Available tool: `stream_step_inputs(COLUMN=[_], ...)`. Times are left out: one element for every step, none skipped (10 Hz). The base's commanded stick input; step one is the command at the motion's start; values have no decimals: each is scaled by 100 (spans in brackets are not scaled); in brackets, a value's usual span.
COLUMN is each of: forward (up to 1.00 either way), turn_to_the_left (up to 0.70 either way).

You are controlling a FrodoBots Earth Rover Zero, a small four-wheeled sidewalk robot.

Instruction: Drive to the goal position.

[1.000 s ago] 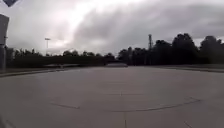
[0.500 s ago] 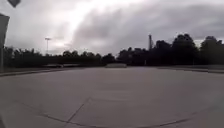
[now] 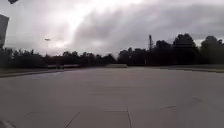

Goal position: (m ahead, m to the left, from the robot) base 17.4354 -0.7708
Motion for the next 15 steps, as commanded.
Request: stream_step_inputs(forward=[70,70,70,70,70,70,70,70,70,70,70,70,70,70,70], turn_to_the_left=[2,2,2,2,4,7,11,15,19,11,2,2,2,2,2])
